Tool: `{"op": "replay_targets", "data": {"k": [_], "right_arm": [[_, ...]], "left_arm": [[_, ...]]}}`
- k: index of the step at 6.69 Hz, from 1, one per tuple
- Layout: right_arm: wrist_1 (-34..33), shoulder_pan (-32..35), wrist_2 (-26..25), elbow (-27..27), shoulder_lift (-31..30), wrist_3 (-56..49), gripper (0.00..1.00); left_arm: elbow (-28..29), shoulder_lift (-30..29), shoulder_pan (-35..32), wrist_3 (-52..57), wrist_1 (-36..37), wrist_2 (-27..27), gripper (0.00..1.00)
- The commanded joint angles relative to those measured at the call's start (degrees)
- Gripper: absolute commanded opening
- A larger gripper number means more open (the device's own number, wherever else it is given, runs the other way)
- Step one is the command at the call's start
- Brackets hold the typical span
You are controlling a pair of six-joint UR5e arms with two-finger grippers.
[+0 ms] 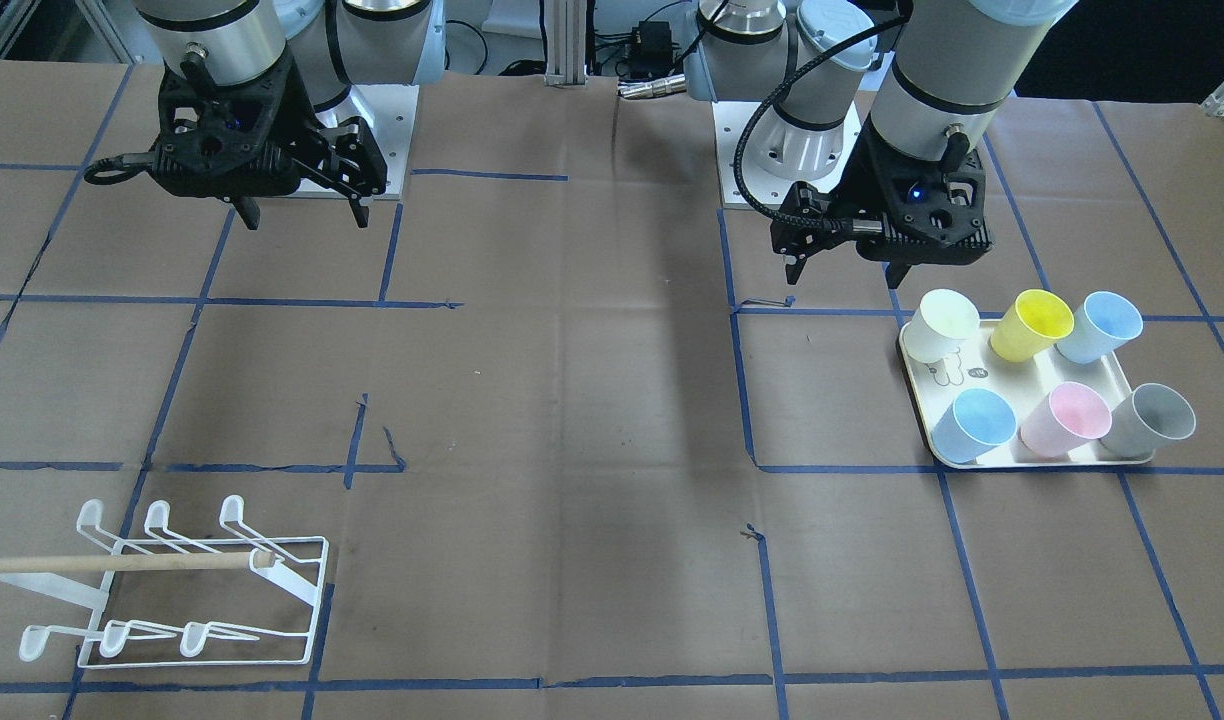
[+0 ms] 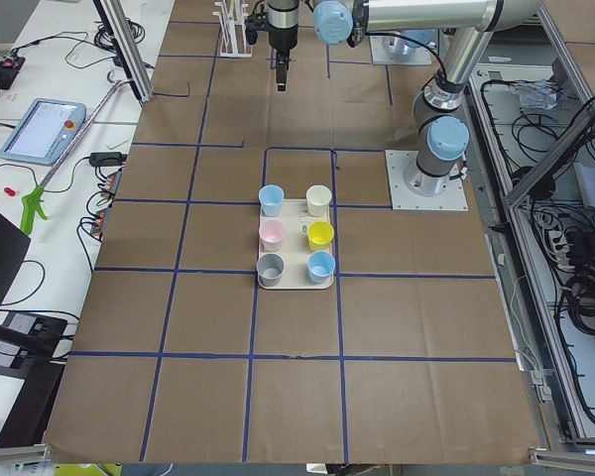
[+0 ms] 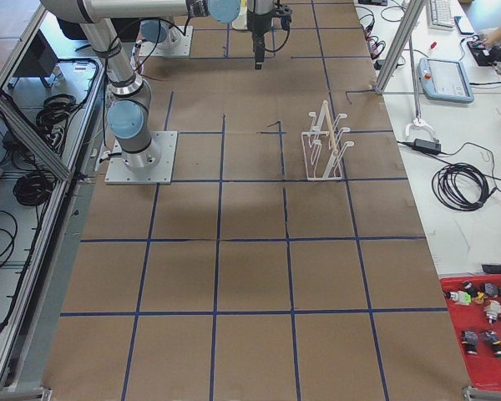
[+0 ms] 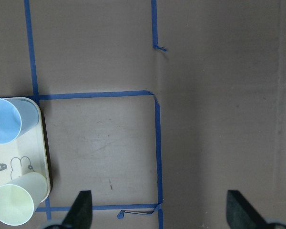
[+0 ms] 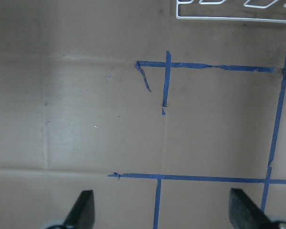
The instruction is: Transfer IKEA cup to right arm and place on rack
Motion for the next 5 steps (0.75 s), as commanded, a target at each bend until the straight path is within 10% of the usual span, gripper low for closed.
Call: {"op": "replay_targets", "data": {"k": [1,5], "right_arm": [[0.0,0.0,0.0,0.0,0.1,0.0,1.00],[-0.1,0.1,0.1,0.0,0.0,0.2,1.00]], "left_arm": [[-0.2,0.0,0.0,0.1,0.0,0.0,1.00],[-0.2,0.1,4.4,7.9,0.4,0.4,1.00]]}}
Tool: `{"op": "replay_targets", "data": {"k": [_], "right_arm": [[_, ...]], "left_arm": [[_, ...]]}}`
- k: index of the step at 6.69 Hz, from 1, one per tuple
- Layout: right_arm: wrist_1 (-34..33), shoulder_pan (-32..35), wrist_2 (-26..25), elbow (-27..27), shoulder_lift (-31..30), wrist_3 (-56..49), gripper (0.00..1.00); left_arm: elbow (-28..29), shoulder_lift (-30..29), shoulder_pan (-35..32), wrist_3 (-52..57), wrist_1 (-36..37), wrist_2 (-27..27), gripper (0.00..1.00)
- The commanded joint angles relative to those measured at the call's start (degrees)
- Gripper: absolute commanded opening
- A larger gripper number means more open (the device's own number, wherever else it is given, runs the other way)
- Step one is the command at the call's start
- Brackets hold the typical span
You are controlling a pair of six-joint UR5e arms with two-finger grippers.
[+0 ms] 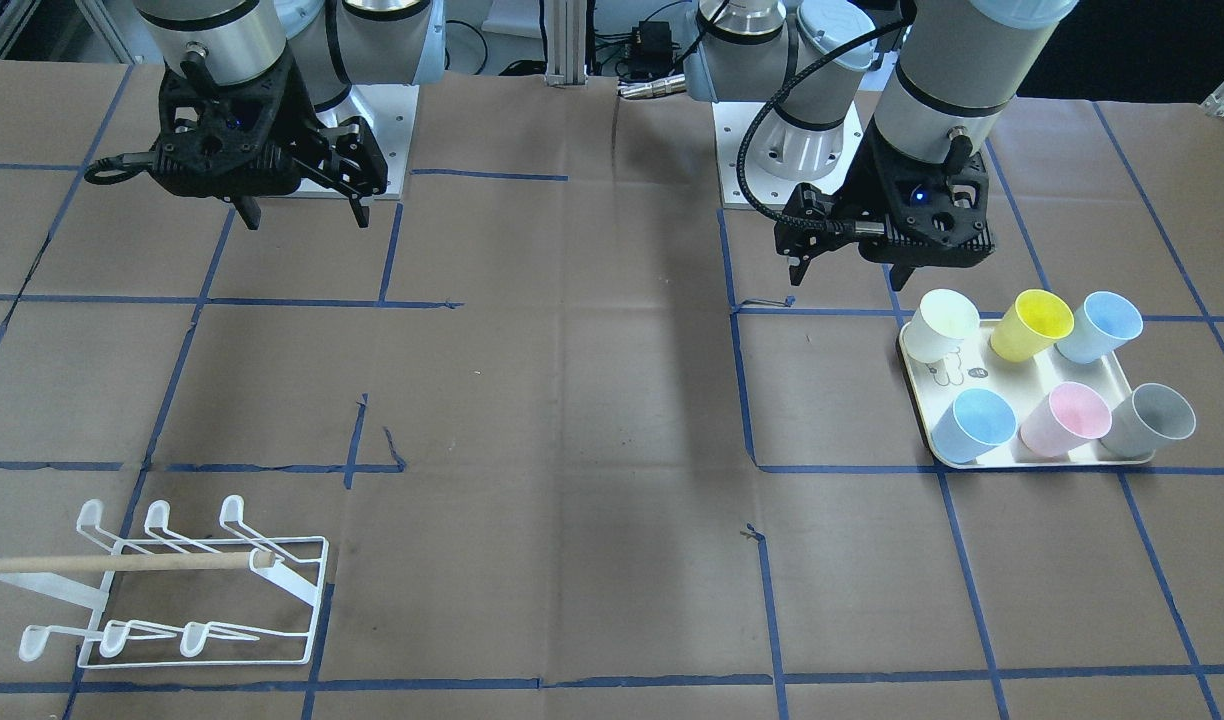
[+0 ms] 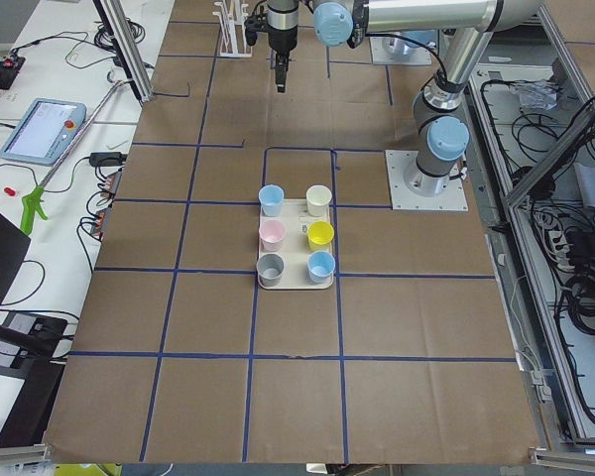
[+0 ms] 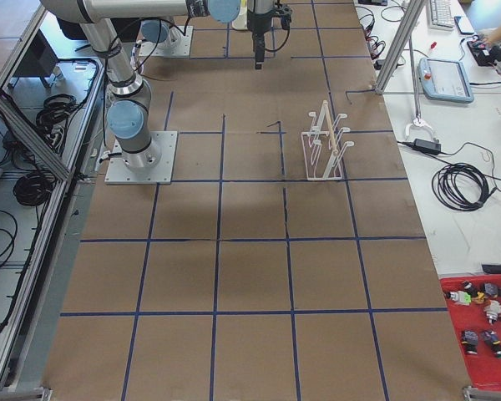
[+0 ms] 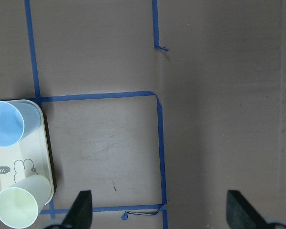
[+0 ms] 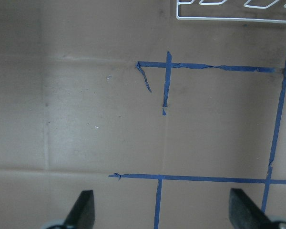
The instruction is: Transfer IKEA cup to right arm and place on rack
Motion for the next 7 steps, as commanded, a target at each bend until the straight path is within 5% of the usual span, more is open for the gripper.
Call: {"op": "replay_targets", "data": {"k": [1,5,7], "right_arm": [[-0.1,0.0,0.1,0.0,0.1,0.0,1.00],[-8.5,0.0,1.2,0.6,1.1,0.4,1.00],[-20.4,0.0,8.0,6.0,1.0,0.6,0.99]], "left_arm": [[0.1,0.0,6.8,5.0,0.6,-0.1,1.00],[0.0,-2.9,17.9,18.1,3.5,-0.2,1.00],[-0.2,-4.2,19.6,19.2,3.8,-0.7,1.00]]}}
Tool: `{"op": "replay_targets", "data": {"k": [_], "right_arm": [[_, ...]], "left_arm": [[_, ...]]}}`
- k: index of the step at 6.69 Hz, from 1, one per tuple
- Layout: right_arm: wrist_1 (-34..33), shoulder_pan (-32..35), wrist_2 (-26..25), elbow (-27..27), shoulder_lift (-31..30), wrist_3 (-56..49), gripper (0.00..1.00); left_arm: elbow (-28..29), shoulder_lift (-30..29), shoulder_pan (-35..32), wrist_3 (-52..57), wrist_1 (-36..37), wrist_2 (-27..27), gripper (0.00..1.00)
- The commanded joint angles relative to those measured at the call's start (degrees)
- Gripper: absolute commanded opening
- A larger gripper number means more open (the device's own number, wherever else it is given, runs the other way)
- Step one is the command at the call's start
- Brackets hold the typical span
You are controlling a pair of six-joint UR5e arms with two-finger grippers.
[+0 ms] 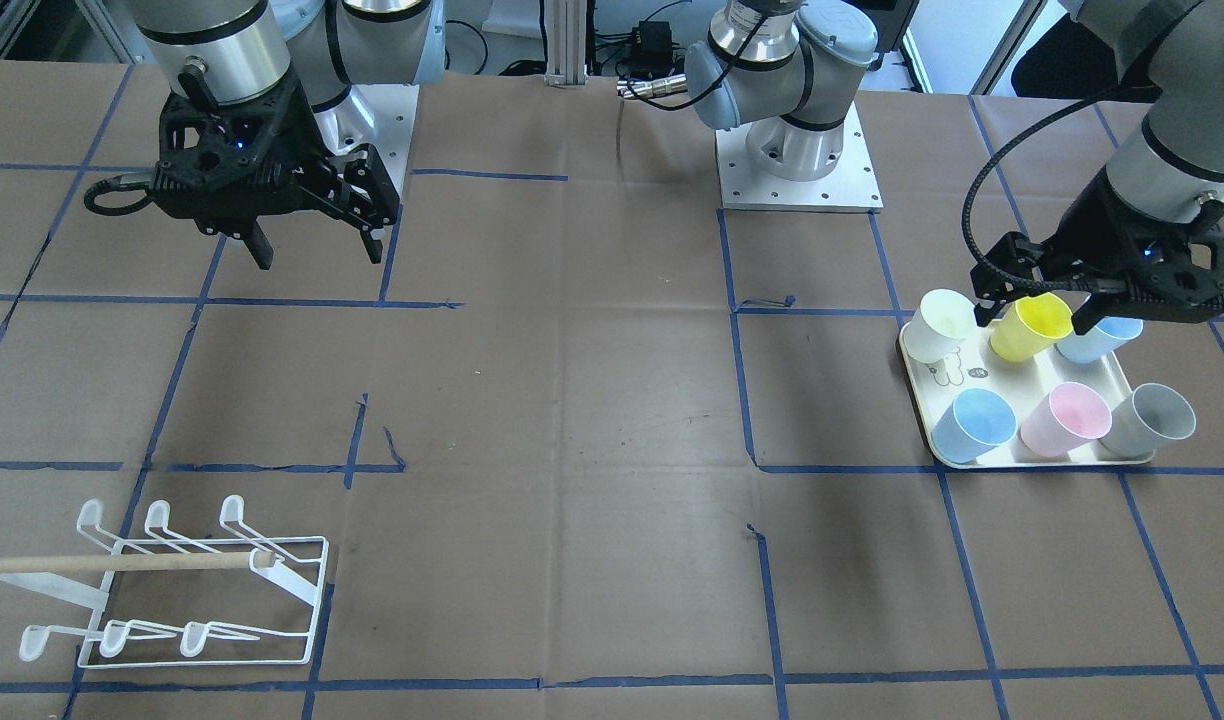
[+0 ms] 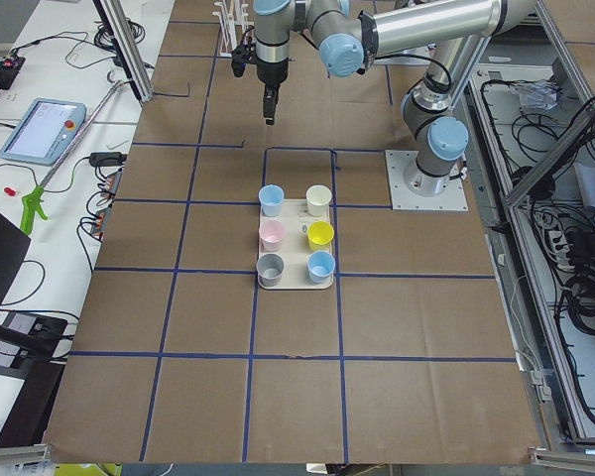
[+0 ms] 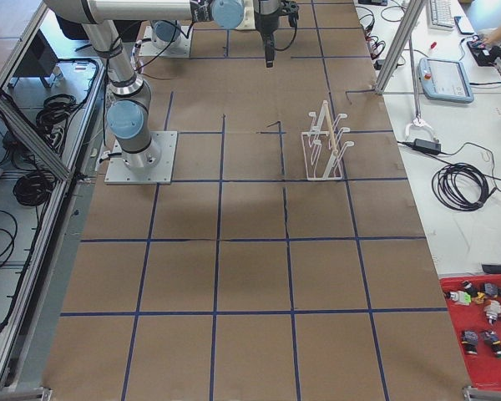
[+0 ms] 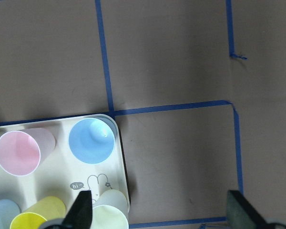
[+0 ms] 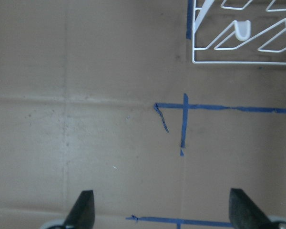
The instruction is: Transfer IKEA cup to right arm and place on rack
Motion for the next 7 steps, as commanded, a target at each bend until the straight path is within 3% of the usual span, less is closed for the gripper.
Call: {"op": "replay_targets", "data": {"k": [1,3,5,6,7], "right_arm": [[-17.1,0.0,5.7,7.8,-0.8,0.2,0.99],[-34.6,0.2,7.3,15.8,-2.3,1.1,0.99],[-40.0,0.2,13.0,18.9,-2.9,5.0,0.99],[-40.2,0.2,13.0,19.4,-3.1,5.7,0.99],[-43.2,0.3,13.1,20.3,-2.6,5.7,0.99]], "left_arm": [[-1.2,-4.1,1.3,0.8,4.8,-0.8,1.00],[-4.2,-6.4,1.3,0.8,9.7,-0.8,0.99],[-11.3,-8.7,1.3,0.7,21.2,-0.8,0.99],[-14.2,-11.1,1.3,0.7,26.7,-0.8,0.99],[-15.9,-12.2,1.7,0.3,27.2,-0.8,0.99]]}}
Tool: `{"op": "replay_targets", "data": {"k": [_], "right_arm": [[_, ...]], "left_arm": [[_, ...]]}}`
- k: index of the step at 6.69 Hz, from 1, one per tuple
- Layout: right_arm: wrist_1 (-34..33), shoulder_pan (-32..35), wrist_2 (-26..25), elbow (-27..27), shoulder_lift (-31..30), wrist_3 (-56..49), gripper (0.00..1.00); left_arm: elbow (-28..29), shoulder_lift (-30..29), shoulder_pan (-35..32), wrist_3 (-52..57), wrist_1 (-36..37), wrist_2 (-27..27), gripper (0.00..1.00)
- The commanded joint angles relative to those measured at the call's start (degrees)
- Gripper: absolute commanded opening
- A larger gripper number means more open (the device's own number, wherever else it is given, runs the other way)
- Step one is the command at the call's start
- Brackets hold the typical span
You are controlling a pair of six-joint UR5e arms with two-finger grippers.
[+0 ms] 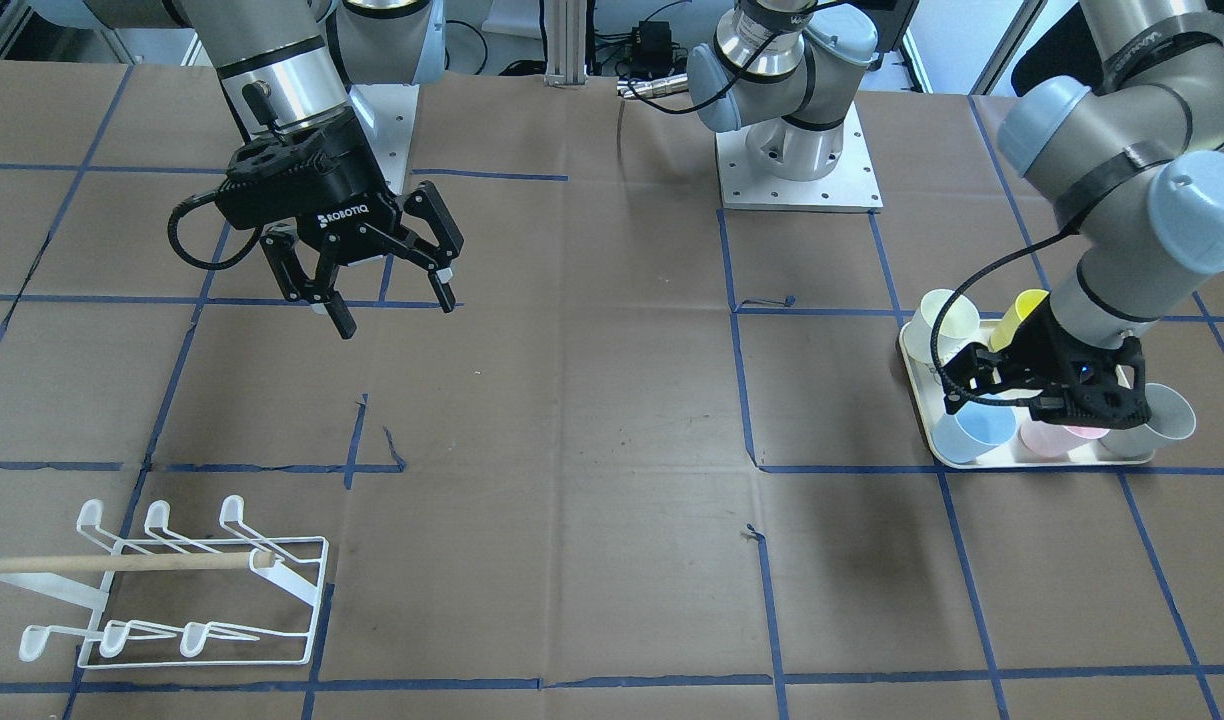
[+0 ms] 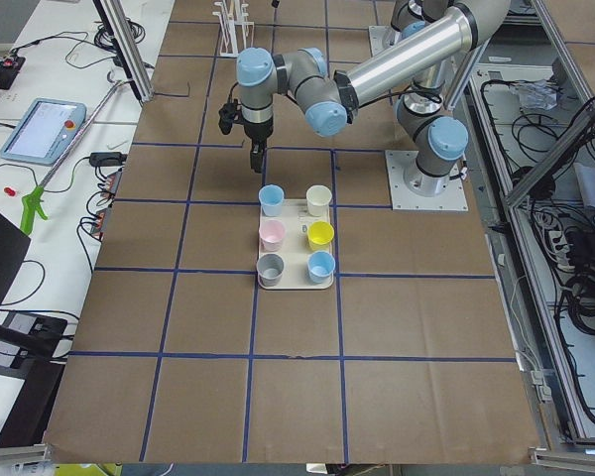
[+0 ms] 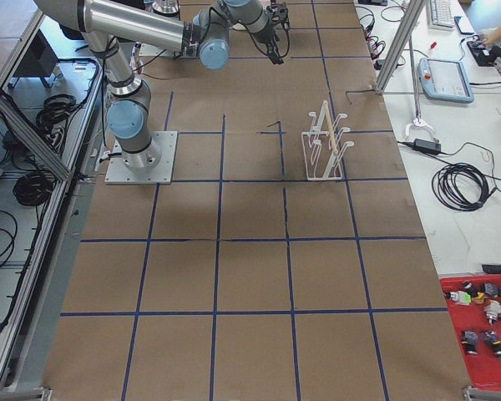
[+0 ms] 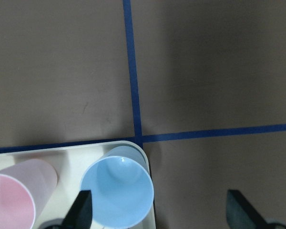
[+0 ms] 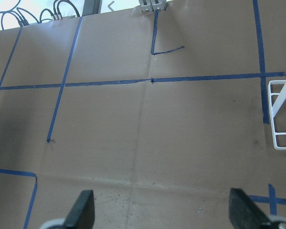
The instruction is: Transfer IKEA cup to right arm and place on rack
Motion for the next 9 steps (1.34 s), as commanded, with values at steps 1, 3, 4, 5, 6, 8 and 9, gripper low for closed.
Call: {"op": "replay_targets", "data": {"k": [1,3,4,5,6,8,9], "right_arm": [[-10.6,0.2,1.0,4.0,0.5,1.5,0.99],[-27.6,0.2,3.9,12.0,0.7,13.8,0.99],[-31.5,0.2,7.3,13.8,0.6,16.0,0.99],[-34.2,0.2,12.4,14.0,0.3,16.8,0.99],[-38.3,0.2,15.8,14.0,0.9,21.7,0.98],[-46.5,0.2,16.6,14.2,3.4,29.7,0.97],[-51.4,0.2,16.6,14.3,5.2,38.8,0.97]], "left_arm": [[-4.3,-1.9,0.7,-0.4,2.8,0.1,0.99],[-5.0,-1.9,2.4,-0.1,2.7,0.3,0.99],[-5.0,-2.0,2.6,-0.3,2.8,0.3,0.99],[-4.9,-2.0,2.6,-0.3,2.9,0.2,0.90],[-4.5,-2.0,2.6,0.2,2.9,0.4,0.67],[-4.0,-2.1,2.7,0.8,2.7,0.7,0.07],[-3.9,-2.0,3.0,0.8,2.7,0.7,0.00]]}}
